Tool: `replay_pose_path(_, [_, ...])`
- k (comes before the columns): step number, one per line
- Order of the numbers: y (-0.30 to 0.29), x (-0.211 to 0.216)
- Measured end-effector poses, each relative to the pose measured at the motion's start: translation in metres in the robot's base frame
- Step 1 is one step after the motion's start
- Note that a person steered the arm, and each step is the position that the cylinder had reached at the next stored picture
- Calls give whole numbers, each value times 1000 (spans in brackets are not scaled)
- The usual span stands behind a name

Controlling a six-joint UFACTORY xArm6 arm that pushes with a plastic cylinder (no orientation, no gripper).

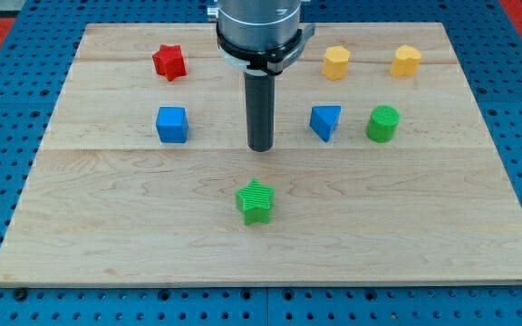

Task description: Move the yellow hexagon to the top left of the blue triangle

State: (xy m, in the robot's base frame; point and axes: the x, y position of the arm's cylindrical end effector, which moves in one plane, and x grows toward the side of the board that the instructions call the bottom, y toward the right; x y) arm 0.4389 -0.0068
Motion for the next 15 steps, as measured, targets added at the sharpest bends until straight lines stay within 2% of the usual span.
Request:
replay_pose_path(3, [-7,0])
replay_pose_path(4, [8,-26])
replay_pose_path(5, [45,-79])
replay_pose_path(6, [92,-87])
replay_pose_path(8, [163,-140])
replay_pose_path(10, [148,-181])
replay_pose_path(11, [123,-186])
replay_pose_path(13, [88,-139])
replay_pose_path(15, [161,-116])
